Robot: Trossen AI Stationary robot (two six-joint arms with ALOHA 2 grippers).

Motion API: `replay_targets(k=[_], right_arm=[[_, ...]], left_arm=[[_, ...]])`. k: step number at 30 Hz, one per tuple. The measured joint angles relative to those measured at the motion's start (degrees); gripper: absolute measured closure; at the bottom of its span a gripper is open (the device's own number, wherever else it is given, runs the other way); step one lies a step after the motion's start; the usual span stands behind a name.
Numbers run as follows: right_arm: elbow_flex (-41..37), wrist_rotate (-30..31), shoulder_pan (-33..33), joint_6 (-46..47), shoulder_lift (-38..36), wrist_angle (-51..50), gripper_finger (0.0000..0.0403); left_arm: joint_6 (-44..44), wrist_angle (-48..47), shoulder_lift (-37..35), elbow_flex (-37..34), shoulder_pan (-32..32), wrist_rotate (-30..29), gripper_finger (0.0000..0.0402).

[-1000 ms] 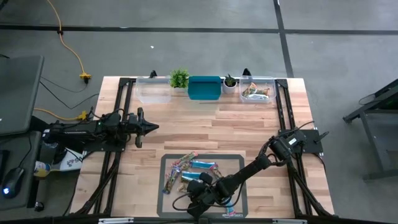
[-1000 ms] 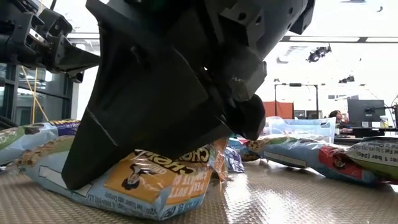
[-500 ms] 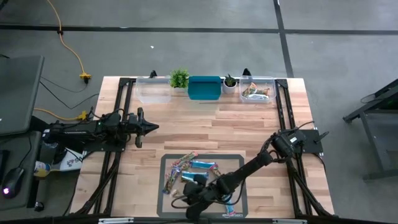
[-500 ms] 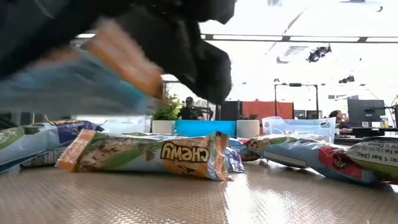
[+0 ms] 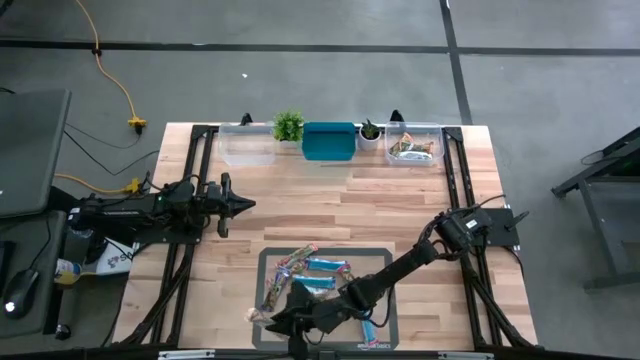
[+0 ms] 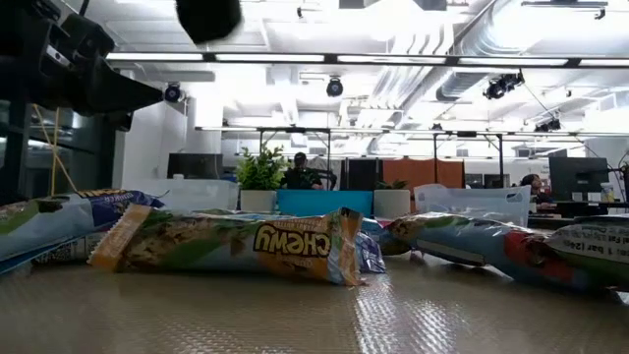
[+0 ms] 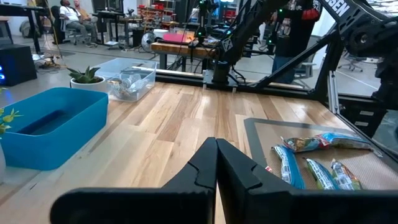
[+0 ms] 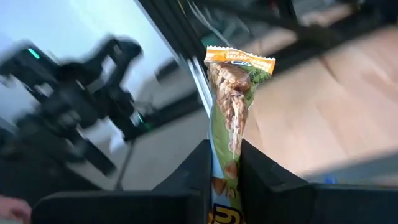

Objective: Pick and place Granola Bars by type
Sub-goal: Put the yellow granola bar into the right transparent bin

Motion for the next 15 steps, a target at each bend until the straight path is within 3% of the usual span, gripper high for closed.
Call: replay_targets(k=[6,15], right_arm=[[0.0,2.4,-1.1,-5.4,-0.7,9.9,0.0357],[0.1,8.6,-5.0,-19.2,-9.2,6.1,0.0363]], left_arm=[[0.0,0.0,0.0,0.0,0.0,0.0,0.04],[0.0,0.0,0.0,0.0,0.0,0.0,0.04]])
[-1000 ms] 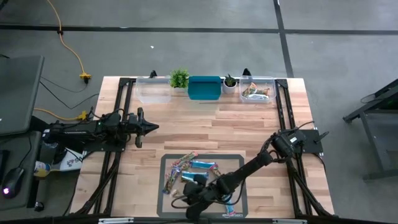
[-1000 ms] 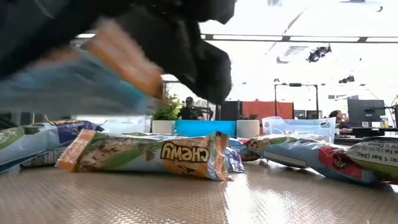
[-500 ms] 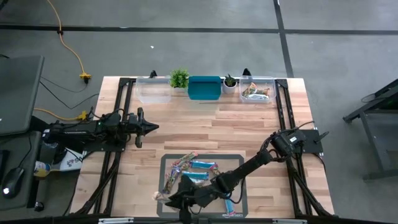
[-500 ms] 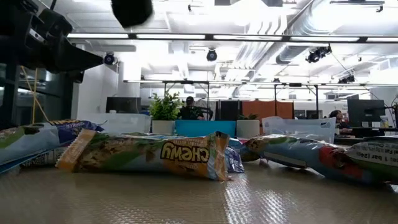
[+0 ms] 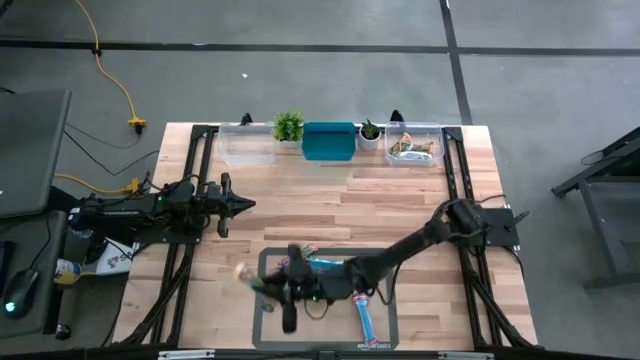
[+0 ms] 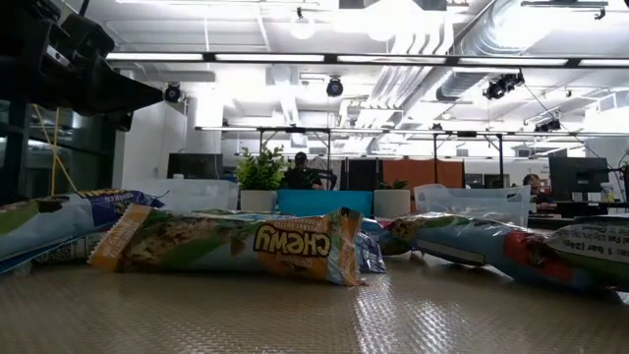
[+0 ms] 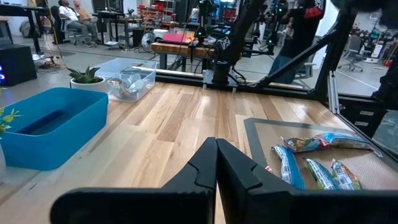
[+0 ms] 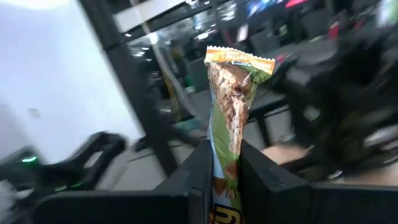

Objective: Pick and place Granola Bars by type
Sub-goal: Put the yellow granola bar into the right transparent bin

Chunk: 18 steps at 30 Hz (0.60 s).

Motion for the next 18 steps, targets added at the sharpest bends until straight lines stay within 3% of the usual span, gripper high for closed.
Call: replay_targets(k=[13,18], right_arm=[[0.0,15.2,-8.4,-15.4,-18.7,-24.1,0.0361],[0.0,24.2,-11.8,-17.1,-24.9,-36.1,0.0366]], left_arm=[[0.0,0.0,0.0,0.0,0.0,0.0,0.04],[0.0,0.0,0.0,0.0,0.0,0.0,0.04]])
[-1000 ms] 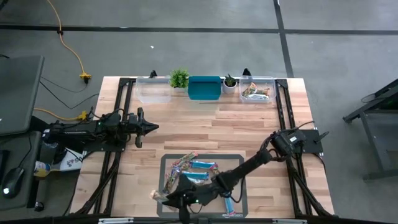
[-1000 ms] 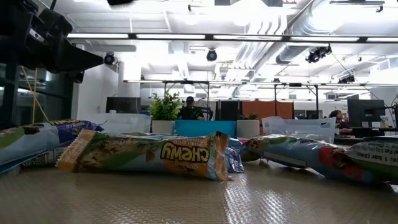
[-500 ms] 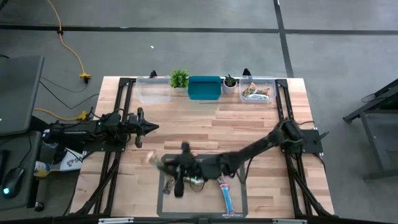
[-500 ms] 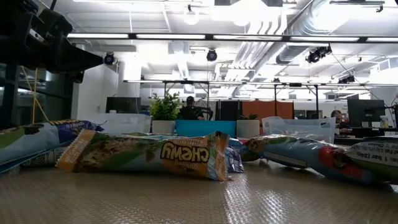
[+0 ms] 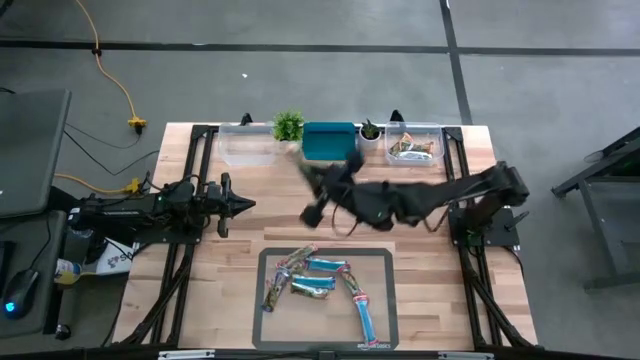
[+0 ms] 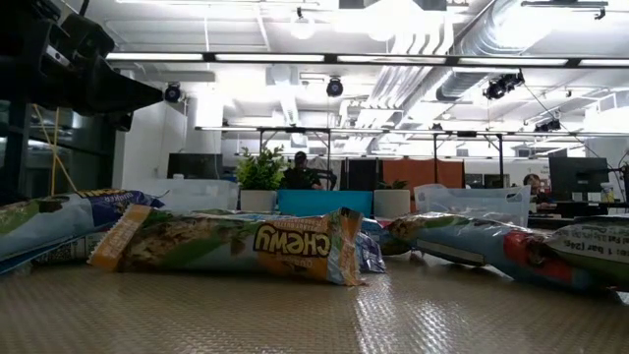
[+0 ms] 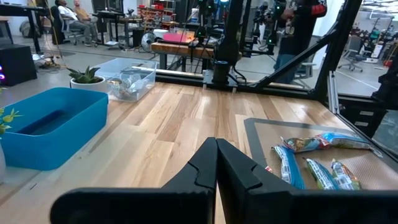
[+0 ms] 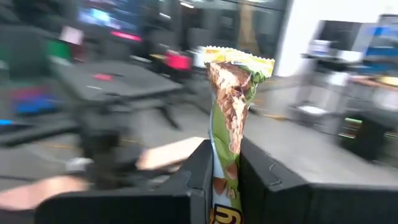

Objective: Pick and place Granola Bars by type
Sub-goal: Put the yellow granola bar into the right transparent bin

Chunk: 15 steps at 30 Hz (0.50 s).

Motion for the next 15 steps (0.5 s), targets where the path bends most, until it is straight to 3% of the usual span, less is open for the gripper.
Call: replay_targets(k=[6,15], right_arm=[[0.0,9.8,-4.5,0.1,-5.5,-14.3,0.0357],[0.0,9.9,-14.2,6.7,-9.6,-38.2,0.0365]], left_arm=[[0.0,0.0,0.0,0.0,0.0,0.0,0.04],[0.0,0.0,0.0,0.0,0.0,0.0,0.04]])
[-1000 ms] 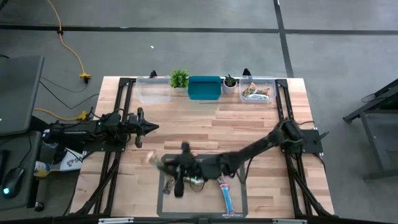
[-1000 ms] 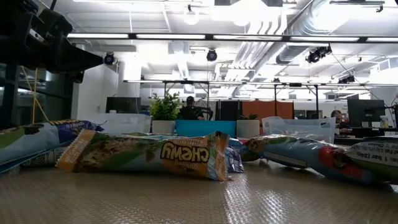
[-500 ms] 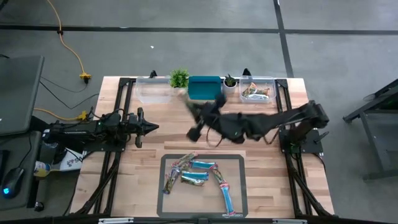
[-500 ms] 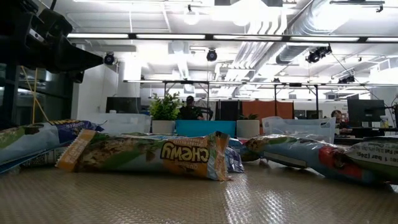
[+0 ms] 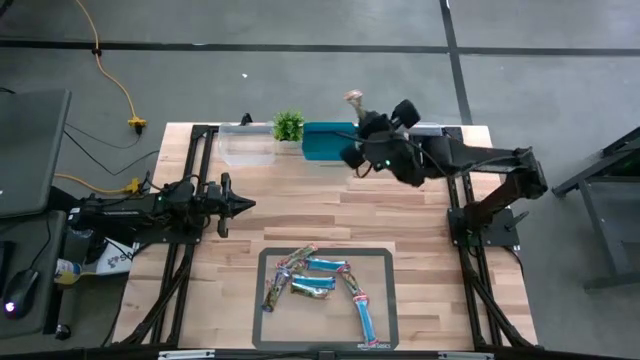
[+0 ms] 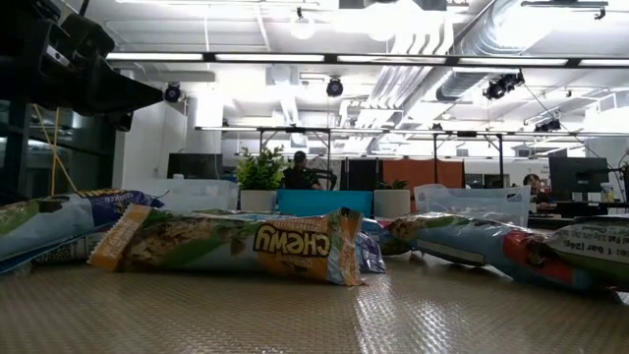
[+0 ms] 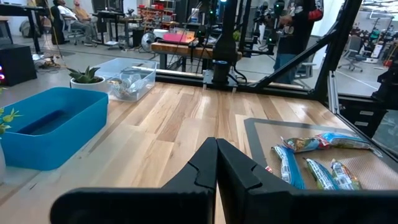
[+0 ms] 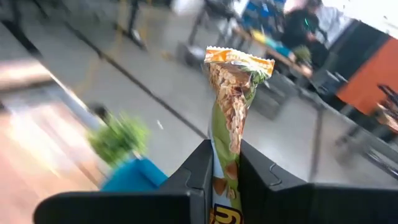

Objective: Pick and place Granola Bars by type
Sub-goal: Put the yellow granola bar into the right transparent bin

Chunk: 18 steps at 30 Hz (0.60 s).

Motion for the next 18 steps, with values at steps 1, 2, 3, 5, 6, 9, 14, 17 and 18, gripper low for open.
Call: replay_targets(k=[1,2,3,5,6,9,14,17,18], right_arm=[[0.0,-0.7,-1.2,1.5,-0.1,-3.5,0.0365],[0.0,-1.6,-2.5,3.2,-0.1,-7.0,0.0366],[0.0,-2.8,-3.7,5.0,-0.1,-10.5,0.0365],[0.0,-5.0,-6.1,8.2,-0.1,-17.2,0.0362],[0.0,-6.1,-7.3,9.0,-0.1,-20.1,0.036],[0.0,-9.5,-10.8,10.1,-0.1,-28.0,0.0356],[0.0,-14.6,-16.2,9.7,-0.1,-38.1,0.0363],[0.0,-17.6,-19.7,8.4,-0.1,-41.7,0.0367],[0.0,-18.5,-20.8,7.8,-0.1,-42.6,0.0368]], left_arm=[[0.0,0.0,0.0,0.0,0.0,0.0,0.04],[0.0,0.0,0.0,0.0,0.0,0.0,0.04],[0.0,0.0,0.0,0.0,0.0,0.0,0.04],[0.0,0.0,0.0,0.0,0.0,0.0,0.04],[0.0,0.0,0.0,0.0,0.0,0.0,0.04],[0.0,0.0,0.0,0.0,0.0,0.0,0.04],[0.0,0.0,0.0,0.0,0.0,0.0,0.04],[0.0,0.0,0.0,0.0,0.0,0.0,0.04],[0.0,0.0,0.0,0.0,0.0,0.0,0.04]])
